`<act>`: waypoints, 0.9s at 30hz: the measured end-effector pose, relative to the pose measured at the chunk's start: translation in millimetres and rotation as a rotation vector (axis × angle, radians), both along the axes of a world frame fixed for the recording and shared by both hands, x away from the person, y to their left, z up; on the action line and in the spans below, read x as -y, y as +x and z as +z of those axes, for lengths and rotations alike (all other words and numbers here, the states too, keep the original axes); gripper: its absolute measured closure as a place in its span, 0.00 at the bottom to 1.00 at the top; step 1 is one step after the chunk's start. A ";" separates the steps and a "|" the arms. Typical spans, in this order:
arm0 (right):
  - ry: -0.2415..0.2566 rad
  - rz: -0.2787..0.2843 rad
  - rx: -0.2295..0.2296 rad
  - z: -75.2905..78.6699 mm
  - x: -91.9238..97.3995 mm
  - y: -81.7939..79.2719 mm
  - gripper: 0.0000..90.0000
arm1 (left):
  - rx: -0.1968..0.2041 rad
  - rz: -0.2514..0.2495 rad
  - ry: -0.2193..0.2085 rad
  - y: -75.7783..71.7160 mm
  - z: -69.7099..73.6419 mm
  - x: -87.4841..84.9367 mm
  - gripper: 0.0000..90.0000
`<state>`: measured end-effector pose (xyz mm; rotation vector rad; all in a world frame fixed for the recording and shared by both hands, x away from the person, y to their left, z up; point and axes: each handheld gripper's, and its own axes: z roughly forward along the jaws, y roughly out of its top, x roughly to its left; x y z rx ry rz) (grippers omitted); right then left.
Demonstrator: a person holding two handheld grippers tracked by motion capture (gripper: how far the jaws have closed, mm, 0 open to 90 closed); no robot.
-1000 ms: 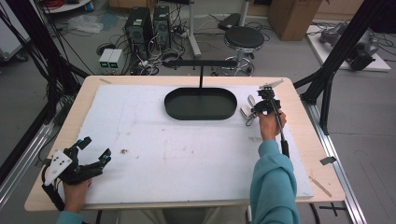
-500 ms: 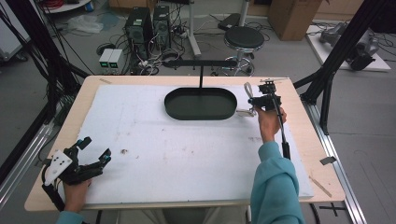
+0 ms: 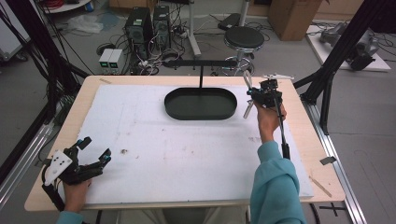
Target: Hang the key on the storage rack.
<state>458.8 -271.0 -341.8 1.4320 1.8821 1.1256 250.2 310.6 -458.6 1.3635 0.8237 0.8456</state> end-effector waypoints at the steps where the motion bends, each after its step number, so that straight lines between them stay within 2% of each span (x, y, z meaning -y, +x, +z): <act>1: 0.000 0.000 0.000 0.0 0.0 0.0 0.91 | 0.000 0.000 0.000 0.0 0.0 0.0 0.15; 4: 0.003 0.048 0.057 4.3 -2.2 -3.0 0.91 | 0.000 0.000 0.000 0.0 0.0 0.0 0.15; 9: 0.032 0.076 0.111 7.9 -1.7 -4.5 0.91 | 0.000 0.000 0.000 0.0 0.0 0.0 0.15; 17: 0.030 0.124 0.212 10.6 -6.7 -6.2 0.91 | 0.000 0.000 0.000 0.0 0.0 0.0 0.15; 27: 0.016 0.142 0.254 7.2 -13.8 -3.2 0.91 | 0.000 0.000 0.002 0.0 0.0 -0.2 0.15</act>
